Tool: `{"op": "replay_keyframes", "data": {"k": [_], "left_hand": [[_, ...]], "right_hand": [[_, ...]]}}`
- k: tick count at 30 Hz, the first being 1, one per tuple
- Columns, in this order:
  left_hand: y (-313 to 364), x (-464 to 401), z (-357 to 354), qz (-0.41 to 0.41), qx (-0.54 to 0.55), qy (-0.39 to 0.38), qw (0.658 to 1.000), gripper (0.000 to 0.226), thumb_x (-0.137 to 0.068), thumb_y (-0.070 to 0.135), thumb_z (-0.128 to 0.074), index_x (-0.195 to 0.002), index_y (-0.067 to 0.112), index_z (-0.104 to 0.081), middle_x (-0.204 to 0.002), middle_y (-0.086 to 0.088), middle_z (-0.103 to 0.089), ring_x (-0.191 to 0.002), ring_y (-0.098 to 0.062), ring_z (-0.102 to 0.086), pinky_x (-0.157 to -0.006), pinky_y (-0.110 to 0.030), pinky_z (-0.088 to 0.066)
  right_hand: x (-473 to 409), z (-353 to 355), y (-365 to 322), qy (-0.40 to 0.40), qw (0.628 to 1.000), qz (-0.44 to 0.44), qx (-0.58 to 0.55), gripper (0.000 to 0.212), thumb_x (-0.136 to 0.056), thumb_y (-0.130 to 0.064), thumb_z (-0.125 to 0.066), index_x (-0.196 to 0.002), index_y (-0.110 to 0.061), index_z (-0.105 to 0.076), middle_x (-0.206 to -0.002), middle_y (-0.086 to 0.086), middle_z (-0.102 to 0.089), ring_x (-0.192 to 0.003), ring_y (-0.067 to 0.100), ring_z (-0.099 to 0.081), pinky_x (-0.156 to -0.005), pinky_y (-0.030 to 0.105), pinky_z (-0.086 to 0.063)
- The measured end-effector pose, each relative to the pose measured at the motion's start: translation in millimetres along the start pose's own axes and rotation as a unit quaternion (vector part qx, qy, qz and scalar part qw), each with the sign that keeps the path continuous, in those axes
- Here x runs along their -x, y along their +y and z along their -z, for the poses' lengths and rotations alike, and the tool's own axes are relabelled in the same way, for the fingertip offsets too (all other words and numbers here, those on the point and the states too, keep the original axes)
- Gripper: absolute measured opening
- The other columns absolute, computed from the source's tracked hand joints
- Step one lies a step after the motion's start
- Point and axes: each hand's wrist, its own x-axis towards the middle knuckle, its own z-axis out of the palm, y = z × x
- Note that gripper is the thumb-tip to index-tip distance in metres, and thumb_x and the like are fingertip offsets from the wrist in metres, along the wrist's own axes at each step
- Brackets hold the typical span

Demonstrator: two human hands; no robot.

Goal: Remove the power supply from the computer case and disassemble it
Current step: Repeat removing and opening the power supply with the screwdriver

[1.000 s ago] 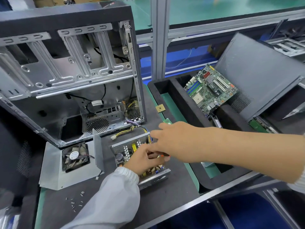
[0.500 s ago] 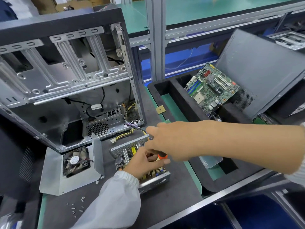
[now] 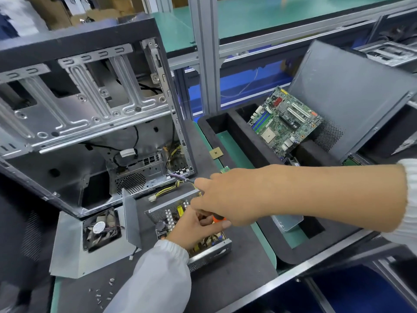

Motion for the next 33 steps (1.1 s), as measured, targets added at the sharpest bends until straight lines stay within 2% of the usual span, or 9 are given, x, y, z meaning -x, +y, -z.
{"op": "replay_keyframes", "data": {"k": [3, 7, 12, 15, 18, 21, 24, 28, 33], "left_hand": [[-0.3, -0.2, 2.8, -0.038, -0.027, -0.03, 0.998, 0.015, -0.073, 0.028, -0.078, -0.076, 0.028, -0.064, -0.063, -0.006, -0.048, -0.062, -0.02, -0.042, -0.066, -0.031, -0.037], [-0.7, -1.8, 2.5, -0.051, -0.044, -0.031, 0.997, 0.007, -0.072, 0.041, -0.077, -0.077, 0.04, -0.072, -0.065, -0.005, -0.046, -0.063, -0.019, -0.04, -0.064, -0.032, -0.035], [-4.3, -6.7, 6.5, -0.021, -0.012, 0.021, 0.999, 0.045, -0.06, 0.04, -0.084, -0.067, 0.012, -0.049, -0.063, -0.011, -0.039, -0.065, -0.024, -0.037, -0.067, -0.038, -0.035], [1.3, -7.5, 7.8, -0.031, -0.015, 0.015, 0.999, 0.025, -0.055, 0.029, -0.078, -0.066, 0.019, -0.058, -0.061, -0.011, -0.044, -0.063, -0.023, -0.04, -0.062, -0.036, -0.034], [7.0, -5.0, 6.7, -0.07, -0.026, -0.032, 0.997, 0.017, -0.071, 0.021, -0.078, -0.075, 0.035, -0.07, -0.053, 0.012, -0.05, -0.051, -0.002, -0.043, -0.057, -0.021, -0.041], [4.8, -7.6, 5.3, -0.053, -0.033, -0.004, 0.998, 0.018, -0.066, 0.032, -0.082, -0.068, 0.026, -0.064, -0.056, -0.013, -0.031, -0.055, -0.017, -0.032, -0.057, -0.026, -0.033], [3.3, -7.9, 3.4, -0.027, -0.022, 0.009, 0.999, 0.031, -0.056, 0.038, -0.085, -0.071, 0.021, -0.063, -0.071, -0.011, -0.045, -0.068, -0.023, -0.038, -0.065, -0.034, -0.034], [7.2, -8.5, 2.1, -0.035, -0.013, -0.014, 0.999, 0.021, -0.057, 0.029, -0.077, -0.075, 0.027, -0.067, -0.077, -0.01, -0.044, -0.077, -0.023, -0.038, -0.072, -0.038, -0.034], [9.6, -8.6, 0.2, -0.075, -0.067, -0.04, 0.994, 0.009, -0.068, 0.033, -0.076, -0.071, 0.032, -0.067, -0.066, -0.005, -0.049, -0.062, -0.018, -0.04, -0.062, -0.03, -0.037]], "right_hand": [[-1.8, 0.7, 0.0, 0.039, 0.998, -0.036, -0.027, 0.046, -0.092, -0.032, -0.058, -0.129, -0.016, -0.037, -0.107, 0.01, -0.039, -0.071, 0.025, -0.05, -0.05, 0.029, -0.031], [-9.3, -3.2, -4.5, 0.118, 0.988, -0.085, 0.053, 0.027, -0.098, -0.016, -0.042, -0.12, -0.009, -0.055, -0.112, 0.012, -0.059, -0.098, 0.032, -0.062, -0.064, 0.033, -0.04], [-1.8, 2.8, 3.9, 0.018, 1.0, -0.005, 0.001, 0.036, -0.095, -0.023, -0.05, -0.13, -0.018, -0.042, -0.121, 0.013, -0.041, -0.097, 0.03, -0.055, -0.059, 0.031, -0.035], [-3.1, 4.3, 5.3, 0.016, 0.999, -0.019, -0.036, 0.047, -0.091, -0.041, -0.058, -0.127, -0.018, -0.037, -0.103, 0.007, -0.035, -0.075, 0.027, -0.053, -0.05, 0.03, -0.03], [-9.0, 1.4, 0.4, 0.091, 0.992, -0.088, 0.007, 0.028, -0.098, -0.028, -0.047, -0.121, -0.011, -0.049, -0.1, 0.008, -0.051, -0.094, 0.031, -0.059, -0.06, 0.03, -0.038], [-10.2, -1.6, -2.6, 0.087, 0.992, -0.083, 0.033, 0.026, -0.097, -0.013, -0.043, -0.12, -0.008, -0.054, -0.116, 0.013, -0.054, -0.097, 0.032, -0.059, -0.067, 0.035, -0.04], [-4.0, -1.5, 1.1, 0.004, 0.999, -0.037, -0.012, 0.043, -0.092, -0.016, -0.053, -0.132, -0.012, -0.039, -0.123, 0.016, -0.039, -0.083, 0.026, -0.042, -0.072, 0.036, -0.045], [-2.8, -0.1, 4.1, -0.015, 0.997, -0.055, -0.055, 0.052, -0.088, -0.038, -0.063, -0.124, -0.016, -0.034, -0.105, 0.013, -0.032, -0.071, 0.026, -0.051, -0.058, 0.033, -0.039], [-10.7, -7.4, -3.5, 0.086, 0.99, -0.101, 0.04, 0.019, -0.098, -0.018, -0.045, -0.111, -0.012, -0.057, -0.112, 0.011, -0.058, -0.098, 0.032, -0.062, -0.061, 0.033, -0.04]]}}
